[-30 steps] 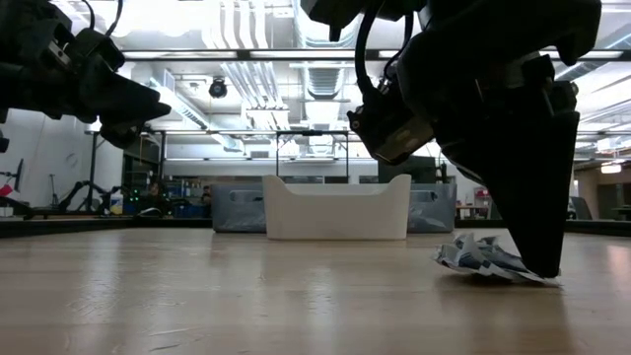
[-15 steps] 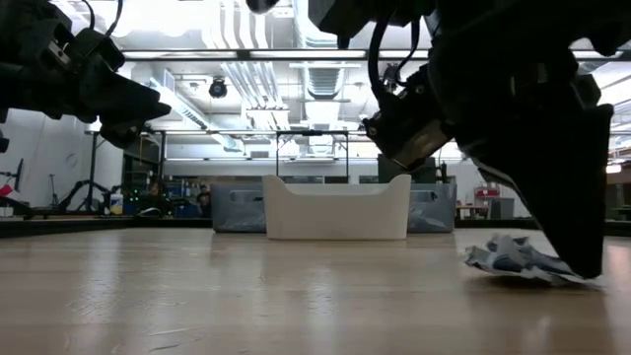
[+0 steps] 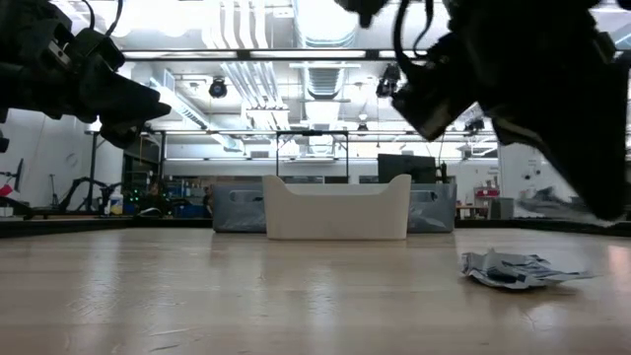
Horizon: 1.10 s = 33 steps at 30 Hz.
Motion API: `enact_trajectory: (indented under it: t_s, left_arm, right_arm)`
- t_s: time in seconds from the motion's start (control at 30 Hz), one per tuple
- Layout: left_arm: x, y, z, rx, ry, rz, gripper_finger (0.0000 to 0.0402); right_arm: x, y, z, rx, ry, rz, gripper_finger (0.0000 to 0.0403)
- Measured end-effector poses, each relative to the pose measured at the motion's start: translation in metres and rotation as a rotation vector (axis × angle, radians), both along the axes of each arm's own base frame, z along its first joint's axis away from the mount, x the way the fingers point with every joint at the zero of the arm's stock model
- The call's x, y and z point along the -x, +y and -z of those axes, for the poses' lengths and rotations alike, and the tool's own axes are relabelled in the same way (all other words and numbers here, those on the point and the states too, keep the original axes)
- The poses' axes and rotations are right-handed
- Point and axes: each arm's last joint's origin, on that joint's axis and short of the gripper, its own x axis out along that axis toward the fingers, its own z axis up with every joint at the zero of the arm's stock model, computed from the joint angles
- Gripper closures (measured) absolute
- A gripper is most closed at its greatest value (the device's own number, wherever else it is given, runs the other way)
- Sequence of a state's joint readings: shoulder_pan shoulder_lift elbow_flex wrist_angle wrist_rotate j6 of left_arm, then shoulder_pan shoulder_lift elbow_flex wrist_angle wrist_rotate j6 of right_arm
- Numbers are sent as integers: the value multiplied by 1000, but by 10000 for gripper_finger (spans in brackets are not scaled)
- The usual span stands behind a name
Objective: Pick & Place First Aid Supplies
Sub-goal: Put the white alcohol pad into the right black bin
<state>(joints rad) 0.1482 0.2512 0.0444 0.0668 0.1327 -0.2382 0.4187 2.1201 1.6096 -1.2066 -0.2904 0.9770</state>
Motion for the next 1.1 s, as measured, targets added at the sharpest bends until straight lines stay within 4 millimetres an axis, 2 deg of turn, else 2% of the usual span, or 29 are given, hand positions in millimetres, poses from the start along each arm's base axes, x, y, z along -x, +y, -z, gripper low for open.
enact_trajectory:
  t_s: [0.37,0.7,0.87,1.1]
  left_arm:
    - [0,0,0,-1,0,0,282]
    - [0,0,0,-2,0,0,282]
    - [0,0,0,-3,1,0,282]
    - [0,0,0,-7,0,1,282]
  right_arm:
    - [22,-19,-9,188,233,-81,395]
    - [13,-60,-17,386,180,-226,394]
    - [11,-89,-38,479,114,-293,395]
    - [19,-146,-84,657,5,-302,395]
